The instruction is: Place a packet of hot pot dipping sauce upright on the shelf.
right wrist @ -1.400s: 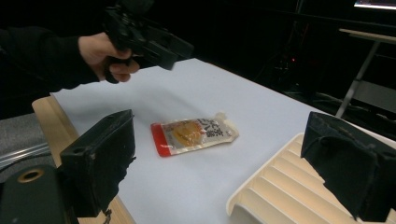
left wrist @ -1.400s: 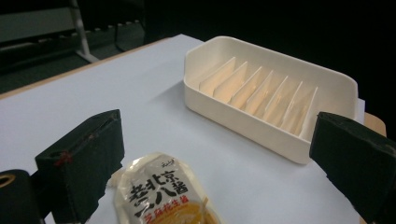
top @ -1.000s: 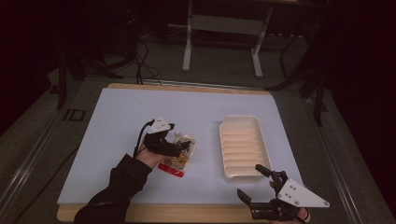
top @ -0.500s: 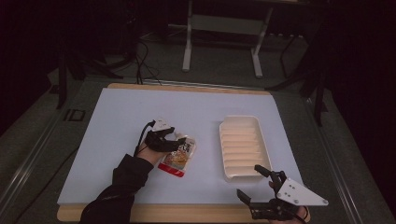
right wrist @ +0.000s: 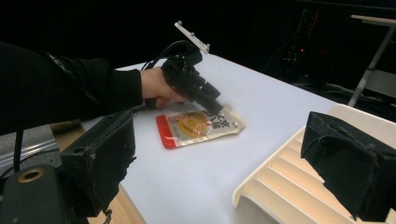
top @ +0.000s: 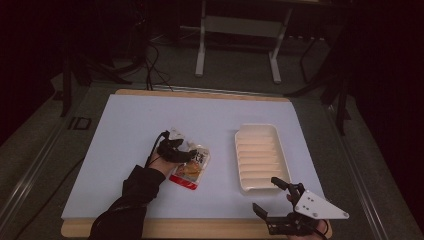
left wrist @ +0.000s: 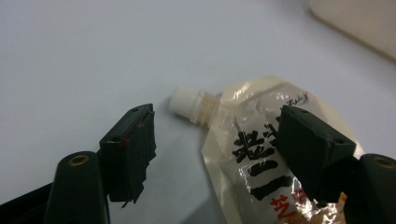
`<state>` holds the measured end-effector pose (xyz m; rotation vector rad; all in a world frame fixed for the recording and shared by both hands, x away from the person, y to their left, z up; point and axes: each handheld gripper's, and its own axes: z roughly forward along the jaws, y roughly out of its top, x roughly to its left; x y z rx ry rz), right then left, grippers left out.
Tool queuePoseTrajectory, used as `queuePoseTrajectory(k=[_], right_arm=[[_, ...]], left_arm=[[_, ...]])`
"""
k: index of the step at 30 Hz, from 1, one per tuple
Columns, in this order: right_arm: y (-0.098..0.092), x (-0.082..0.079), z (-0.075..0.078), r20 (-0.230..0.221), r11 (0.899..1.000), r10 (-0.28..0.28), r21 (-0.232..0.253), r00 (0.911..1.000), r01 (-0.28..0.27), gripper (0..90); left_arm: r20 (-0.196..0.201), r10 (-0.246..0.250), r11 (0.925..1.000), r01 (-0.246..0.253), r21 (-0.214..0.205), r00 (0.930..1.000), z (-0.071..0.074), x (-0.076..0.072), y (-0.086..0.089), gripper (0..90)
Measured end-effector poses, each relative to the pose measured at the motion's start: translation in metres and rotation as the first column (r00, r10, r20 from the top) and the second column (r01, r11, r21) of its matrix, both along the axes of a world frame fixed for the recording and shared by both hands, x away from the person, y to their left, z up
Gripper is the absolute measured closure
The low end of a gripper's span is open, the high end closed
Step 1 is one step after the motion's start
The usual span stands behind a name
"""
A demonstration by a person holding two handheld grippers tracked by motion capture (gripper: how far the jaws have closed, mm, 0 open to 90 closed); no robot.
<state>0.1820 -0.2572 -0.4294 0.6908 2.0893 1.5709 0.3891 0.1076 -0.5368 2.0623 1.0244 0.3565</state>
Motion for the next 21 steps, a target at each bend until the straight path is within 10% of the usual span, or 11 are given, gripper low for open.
queuePoseTrajectory(k=[12, 21], right_arm=[[0.002, 0.000, -0.001, -0.009, 1.000, 0.004, -0.002, 0.9999, -0.004, 9.9], [0.002, 0.000, -0.001, -0.011, 1.000, 0.007, -0.002, 0.9999, -0.007, 9.9]], left_arm=[[-0.020, -0.042, 0.9906, 0.045, 0.129, 0.9989, -0.001, 0.001, -0.017, 26.1], [-0.067, -0.087, 0.9819, 0.097, 0.163, 0.9940, 0.007, -0.001, -0.026, 48.4]])
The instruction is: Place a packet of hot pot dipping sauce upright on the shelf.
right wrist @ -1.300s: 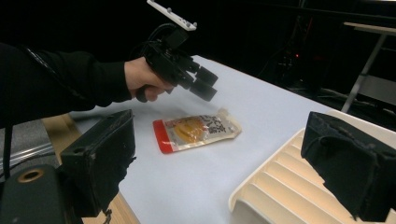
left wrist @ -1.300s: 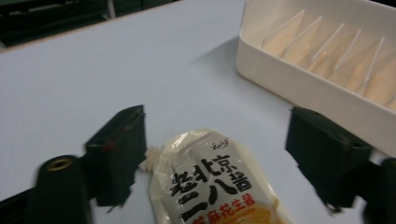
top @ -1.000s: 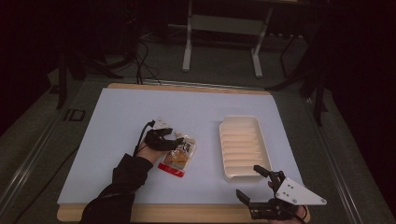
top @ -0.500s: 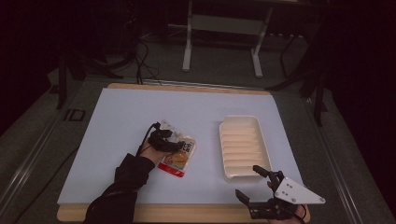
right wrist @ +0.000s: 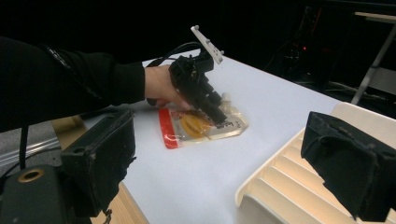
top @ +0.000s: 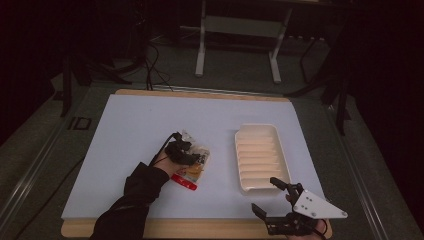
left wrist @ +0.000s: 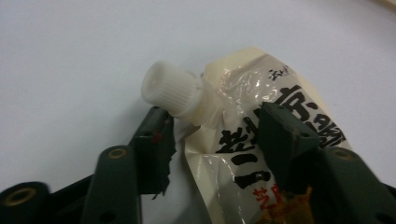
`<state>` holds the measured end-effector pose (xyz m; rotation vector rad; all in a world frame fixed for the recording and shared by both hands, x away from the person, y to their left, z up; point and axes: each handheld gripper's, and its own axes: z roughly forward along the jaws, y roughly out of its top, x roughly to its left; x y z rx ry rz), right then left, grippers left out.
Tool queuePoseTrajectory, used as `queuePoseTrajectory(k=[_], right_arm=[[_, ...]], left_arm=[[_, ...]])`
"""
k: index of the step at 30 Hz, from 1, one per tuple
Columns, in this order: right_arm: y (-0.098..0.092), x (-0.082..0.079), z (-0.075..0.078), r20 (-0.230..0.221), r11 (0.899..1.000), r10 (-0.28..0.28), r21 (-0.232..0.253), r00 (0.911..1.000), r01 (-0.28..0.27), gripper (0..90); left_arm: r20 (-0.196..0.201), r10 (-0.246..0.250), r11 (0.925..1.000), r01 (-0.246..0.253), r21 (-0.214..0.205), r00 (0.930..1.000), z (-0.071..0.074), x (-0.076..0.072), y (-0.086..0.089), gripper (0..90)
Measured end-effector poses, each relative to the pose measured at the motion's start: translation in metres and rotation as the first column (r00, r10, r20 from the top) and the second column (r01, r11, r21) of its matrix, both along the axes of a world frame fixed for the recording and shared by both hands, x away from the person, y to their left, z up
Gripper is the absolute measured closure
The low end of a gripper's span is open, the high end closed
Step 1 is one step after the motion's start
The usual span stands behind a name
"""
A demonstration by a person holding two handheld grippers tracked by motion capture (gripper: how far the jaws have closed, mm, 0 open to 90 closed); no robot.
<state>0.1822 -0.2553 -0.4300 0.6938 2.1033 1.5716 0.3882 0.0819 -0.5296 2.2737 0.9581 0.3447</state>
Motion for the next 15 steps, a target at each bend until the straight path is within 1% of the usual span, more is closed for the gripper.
queuePoseTrajectory(k=[1, 2, 4, 5, 7, 8, 10, 12, 14, 15], right_arm=[[0.000, 0.000, 0.000, 0.001, 1.000, -0.001, -0.002, 1.0000, 0.001, 9.9], [0.000, 0.000, 0.000, 0.002, 1.000, 0.000, -0.002, 1.0000, 0.000, 9.9], [0.000, 0.000, 0.000, 0.002, 1.000, -0.001, -0.001, 1.0000, 0.001, 9.9], [0.000, 0.000, 0.000, 0.000, 1.000, 0.000, -0.001, 1.0000, 0.000, 9.9], [-0.001, 0.001, 0.000, -0.002, 1.000, 0.001, -0.001, 1.0000, -0.001, 9.9], [0.000, 0.000, 0.000, -0.002, 1.000, 0.002, -0.003, 1.0000, -0.002, 9.9], [0.000, 0.000, 0.000, -0.002, 1.000, 0.002, -0.003, 1.0000, -0.002, 9.9], [-0.001, 0.001, 0.000, -0.002, 1.000, -0.001, -0.004, 1.0000, 0.001, 9.9], [-0.002, 0.001, 0.000, -0.002, 1.000, -0.001, -0.001, 1.0000, 0.001, 9.9], [-0.002, 0.001, 0.000, -0.002, 1.000, -0.003, 0.002, 1.0000, 0.003, 9.9]], left_arm=[[-0.006, -0.011, 0.9999, 0.011, 0.003, 0.9999, 0.001, -0.001, -0.001, 52.0], [-0.003, -0.019, 0.9997, 0.019, 0.016, 0.9998, 0.002, -0.001, -0.003, 55.4], [-0.017, -0.035, 0.9992, 0.035, 0.018, 0.9992, 0.004, -0.001, -0.005, 64.2], [-0.009, -0.044, 0.9985, 0.045, 0.032, 0.9990, 0.004, -0.002, -0.007, 71.3], [0.002, -0.049, 0.9971, 0.048, 0.059, 0.9988, 0.006, -0.003, -0.011, 79.2], [0.010, -0.052, 0.9960, 0.051, 0.074, 0.9986, 0.006, -0.004, -0.013, 81.0], [0.012, -0.052, 0.9951, 0.051, 0.084, 0.9986, 0.007, -0.004, -0.014, 81.4], [0.027, -0.050, 0.9945, 0.047, 0.093, 0.9984, 0.007, -0.006, -0.014, 81.7], [0.031, -0.035, 0.9967, 0.033, 0.074, 0.9989, 0.010, -0.007, -0.011, 81.8], [0.041, -0.038, 0.9975, 0.035, 0.062, 0.9985, 0.012, -0.007, -0.009, 81.9]])
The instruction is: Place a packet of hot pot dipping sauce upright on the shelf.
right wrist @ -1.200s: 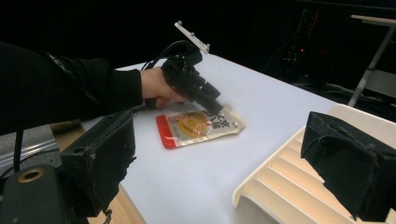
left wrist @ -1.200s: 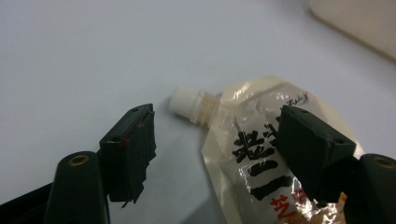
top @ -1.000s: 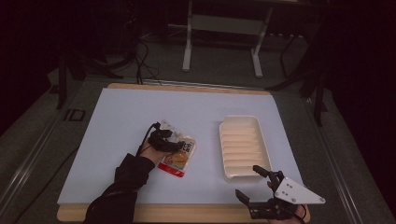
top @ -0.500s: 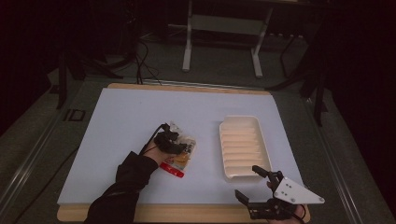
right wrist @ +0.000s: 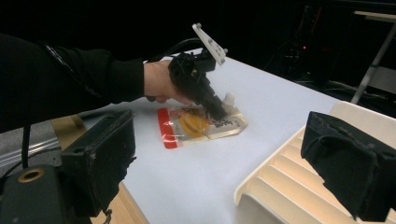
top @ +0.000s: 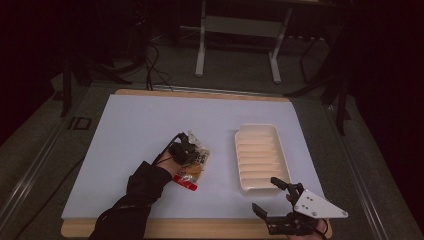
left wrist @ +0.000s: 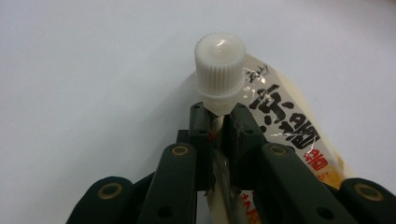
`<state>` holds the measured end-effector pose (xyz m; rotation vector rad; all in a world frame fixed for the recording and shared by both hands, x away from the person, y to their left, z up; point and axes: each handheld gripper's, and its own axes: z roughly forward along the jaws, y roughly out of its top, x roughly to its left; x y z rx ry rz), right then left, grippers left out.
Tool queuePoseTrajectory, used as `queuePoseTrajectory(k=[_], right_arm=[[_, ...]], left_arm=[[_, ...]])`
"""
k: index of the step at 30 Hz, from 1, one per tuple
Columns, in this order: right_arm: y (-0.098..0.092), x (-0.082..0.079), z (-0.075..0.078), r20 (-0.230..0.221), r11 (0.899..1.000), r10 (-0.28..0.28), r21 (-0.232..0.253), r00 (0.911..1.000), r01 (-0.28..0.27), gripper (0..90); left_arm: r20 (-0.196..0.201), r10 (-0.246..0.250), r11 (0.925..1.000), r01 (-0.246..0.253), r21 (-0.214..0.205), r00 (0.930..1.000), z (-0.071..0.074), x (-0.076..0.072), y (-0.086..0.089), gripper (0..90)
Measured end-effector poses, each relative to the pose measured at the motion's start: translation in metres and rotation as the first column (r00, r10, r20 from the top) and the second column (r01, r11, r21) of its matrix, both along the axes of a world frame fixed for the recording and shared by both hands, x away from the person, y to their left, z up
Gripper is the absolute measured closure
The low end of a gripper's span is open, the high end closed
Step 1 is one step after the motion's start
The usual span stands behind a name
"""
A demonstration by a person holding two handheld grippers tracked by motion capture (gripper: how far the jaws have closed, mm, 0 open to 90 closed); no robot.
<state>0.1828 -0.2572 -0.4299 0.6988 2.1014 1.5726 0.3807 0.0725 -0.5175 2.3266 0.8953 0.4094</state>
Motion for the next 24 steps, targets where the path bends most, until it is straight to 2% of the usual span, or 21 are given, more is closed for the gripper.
queuePoseTrajectory(k=[3, 7, 9, 12, 16, 22, 24], right_arm=[[-0.001, 0.001, 0.000, -0.004, 1.000, -0.001, 0.006, 1.0000, 0.001, 9.9], [0.000, 0.000, 0.001, -0.001, 1.000, 0.001, 0.007, 1.0000, -0.001, 9.9], [-0.001, 0.000, 0.001, -0.001, 1.000, 0.006, 0.009, 1.0000, -0.006, 13.6], [-0.002, 0.000, 0.001, 0.002, 1.000, -0.004, 0.006, 1.0000, 0.004, 13.4], [-0.004, 0.000, 0.002, 0.004, 0.999, 0.001, 0.034, 1.0000, -0.001, 13.2], [-0.006, 0.001, 0.002, 0.002, 0.999, 0.029, 0.019, 0.9996, -0.029, 13.1], [-0.006, 0.001, 0.001, 0.026, 1.000, 0.017, 0.016, 0.9995, -0.018, 14.5]], left_arm=[[0.003, 0.008, 0.9979, -0.008, -0.064, 1.0000, 0.008, -0.003, 0.006, 82.2], [0.011, -0.007, 0.9924, 0.009, -0.123, 0.9999, 0.023, -0.010, 0.010, 84.2], [0.019, -0.017, 0.9907, 0.020, -0.135, 0.9997, 0.031, -0.015, 0.011, 85.5], [0.033, -0.037, 0.9888, 0.042, -0.143, 0.9988, 0.040, -0.022, 0.012, 86.4], [0.058, -0.043, 0.9855, 0.052, -0.162, 0.9974, 0.048, -0.033, 0.014, 87.0], [0.075, -0.048, 0.9751, 0.064, -0.212, 0.9960, 0.056, -0.046, 0.020, 87.6], [0.080, -0.053, 0.9715, 0.070, -0.226, 0.9954, 0.058, -0.050, 0.022, 87.7]])
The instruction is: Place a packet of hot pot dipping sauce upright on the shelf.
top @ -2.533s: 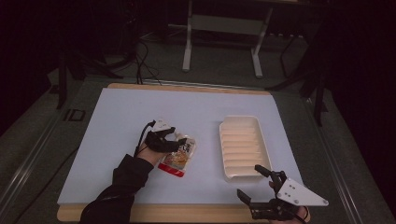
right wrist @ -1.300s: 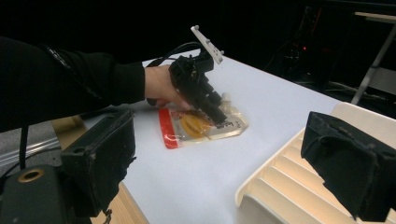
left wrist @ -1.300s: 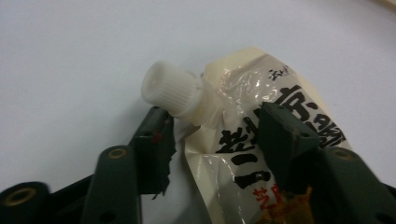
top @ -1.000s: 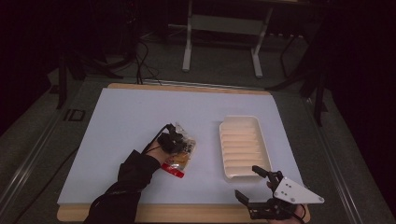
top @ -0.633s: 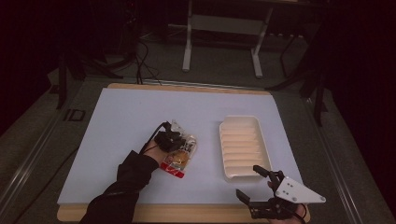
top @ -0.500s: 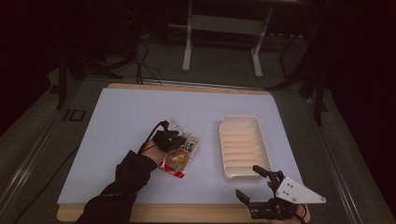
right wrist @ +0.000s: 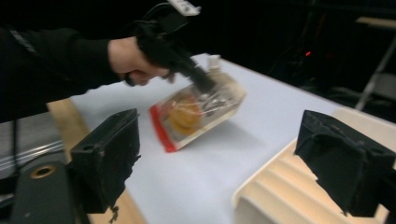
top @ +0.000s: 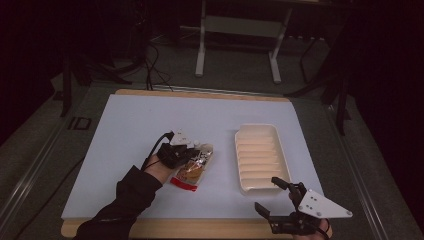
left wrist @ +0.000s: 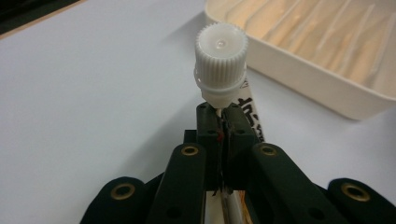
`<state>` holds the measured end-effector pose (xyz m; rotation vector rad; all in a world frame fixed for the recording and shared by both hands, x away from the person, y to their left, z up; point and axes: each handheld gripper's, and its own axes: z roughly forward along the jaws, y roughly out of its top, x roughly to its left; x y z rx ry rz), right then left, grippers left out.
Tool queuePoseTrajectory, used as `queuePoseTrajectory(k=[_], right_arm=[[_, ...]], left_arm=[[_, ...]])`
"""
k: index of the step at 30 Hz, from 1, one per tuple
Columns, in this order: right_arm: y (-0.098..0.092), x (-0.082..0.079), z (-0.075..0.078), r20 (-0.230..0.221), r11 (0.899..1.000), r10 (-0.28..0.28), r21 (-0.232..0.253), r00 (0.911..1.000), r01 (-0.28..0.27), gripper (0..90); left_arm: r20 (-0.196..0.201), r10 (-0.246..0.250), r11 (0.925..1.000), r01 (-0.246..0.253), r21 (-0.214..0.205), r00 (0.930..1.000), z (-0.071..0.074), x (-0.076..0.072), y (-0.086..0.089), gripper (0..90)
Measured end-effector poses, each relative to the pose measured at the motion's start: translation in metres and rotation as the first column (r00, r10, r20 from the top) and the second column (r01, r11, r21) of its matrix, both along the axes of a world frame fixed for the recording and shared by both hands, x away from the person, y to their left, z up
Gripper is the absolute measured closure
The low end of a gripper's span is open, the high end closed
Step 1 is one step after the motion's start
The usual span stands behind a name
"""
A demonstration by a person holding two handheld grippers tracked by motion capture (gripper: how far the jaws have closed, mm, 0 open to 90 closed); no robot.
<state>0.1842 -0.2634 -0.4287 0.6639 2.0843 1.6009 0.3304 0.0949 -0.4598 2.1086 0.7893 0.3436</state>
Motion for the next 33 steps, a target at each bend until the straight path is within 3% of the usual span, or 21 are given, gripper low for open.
queuePoseTrajectory(k=[2, 4, 7, 8, 17, 20, 24, 26, 27, 33], right_arm=[[0.000, 0.001, -0.001, 0.021, 1.000, -0.009, 0.006, 0.9997, 0.009, 14.8], [-0.001, 0.004, -0.001, -0.009, 0.999, 0.025, 0.025, 0.9997, -0.024, 13.9], [0.002, 0.004, -0.003, -0.035, 1.000, 0.031, 0.003, 0.9989, -0.031, 13.3], [0.004, 0.004, -0.004, -0.032, 1.000, 0.029, -0.007, 0.9991, -0.030, 13.3], [0.005, 0.001, -0.001, 0.012, 1.000, 0.000, -0.028, 0.9999, 0.001, 15.2], [0.003, 0.002, 0.001, 0.029, 0.998, -0.037, -0.040, 0.9989, 0.039, 15.2], [-0.002, 0.004, 0.003, -0.024, 0.998, -0.059, 0.005, 0.9980, 0.059, 15.1], [-0.005, 0.006, 0.004, -0.088, 0.997, -0.025, 0.072, 0.9958, 0.031, 13.4], [-0.006, 0.007, 0.004, -0.097, 0.995, -0.028, 0.090, 0.9949, 0.037, 13.2], [-0.006, 0.003, 0.015, -0.061, 0.995, -0.020, 0.093, 0.9980, 0.025, 10.5]], left_arm=[[0.006, -0.004, 1.0000, 0.004, -0.001, 1.0000, 0.001, -0.004, 0.002, 87.8], [-0.004, -0.004, 1.0000, 0.004, -0.007, 1.0000, 0.002, -0.006, 0.004, 87.7], [0.024, -0.029, 0.9993, 0.030, -0.023, 0.9993, 0.004, -0.013, 0.005, 87.8], [0.040, -0.029, 0.9994, 0.030, -0.015, 0.9988, 0.004, -0.016, 0.005, 87.9], [0.042, -0.072, 0.9962, 0.073, -0.047, 0.9966, 0.011, -0.033, 0.006, 88.3], [0.045, -0.077, 0.9945, 0.080, -0.068, 0.9960, 0.011, -0.038, 0.008, 88.3], [0.064, -0.093, 0.9909, 0.099, -0.092, 0.9936, 0.014, -0.045, 0.010, 88.4], [0.069, -0.095, 0.9888, 0.102, -0.109, 0.9931, 0.016, -0.049, 0.011, 88.4], [0.080, -0.098, 0.9876, 0.107, -0.114, 0.9919, 0.017, -0.051, 0.010, 88.4], [0.146, -0.119, 0.9716, 0.146, -0.186, 0.9821, 0.033, -0.066, 0.010, 88.4]])
